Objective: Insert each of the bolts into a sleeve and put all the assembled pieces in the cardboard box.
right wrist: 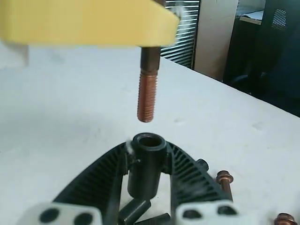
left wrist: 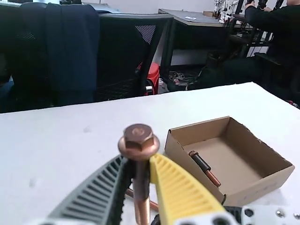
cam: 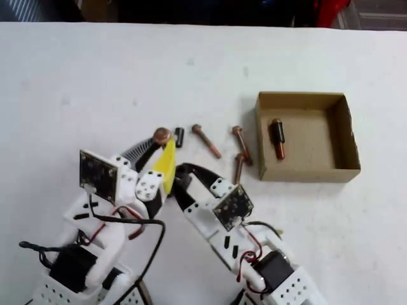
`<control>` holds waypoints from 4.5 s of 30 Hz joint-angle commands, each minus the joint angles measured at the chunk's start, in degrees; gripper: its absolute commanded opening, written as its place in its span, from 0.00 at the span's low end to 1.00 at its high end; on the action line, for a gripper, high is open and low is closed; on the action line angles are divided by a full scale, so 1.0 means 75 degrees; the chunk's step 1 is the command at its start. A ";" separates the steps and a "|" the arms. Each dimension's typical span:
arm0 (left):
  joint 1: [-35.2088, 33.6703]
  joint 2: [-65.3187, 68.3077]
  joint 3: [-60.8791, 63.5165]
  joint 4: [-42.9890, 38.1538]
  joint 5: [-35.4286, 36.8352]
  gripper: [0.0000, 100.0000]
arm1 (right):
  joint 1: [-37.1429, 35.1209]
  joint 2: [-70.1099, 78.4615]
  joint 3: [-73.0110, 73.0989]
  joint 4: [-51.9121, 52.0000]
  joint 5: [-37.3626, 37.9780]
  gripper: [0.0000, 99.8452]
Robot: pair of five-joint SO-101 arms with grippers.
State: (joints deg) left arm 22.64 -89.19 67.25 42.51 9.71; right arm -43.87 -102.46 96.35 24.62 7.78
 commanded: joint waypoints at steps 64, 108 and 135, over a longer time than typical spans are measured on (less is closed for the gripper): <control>0.0803 0.0451 -0.0949 0.0809 0.0516 0.02 | -0.0041 -0.0100 0.0059 -0.0053 0.0105 0.02; -0.0006 0.0451 -0.0375 -0.0035 0.0481 0.02 | -0.0029 -0.0100 0.0059 -0.0029 0.0105 0.02; 0.0568 0.0451 -0.0328 0.0012 0.0492 0.02 | -0.0029 -0.0100 0.0059 -0.0029 0.0105 0.02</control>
State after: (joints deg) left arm 26.07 -85.93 65.49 42.86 13.23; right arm -43.87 -102.46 96.35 24.79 7.87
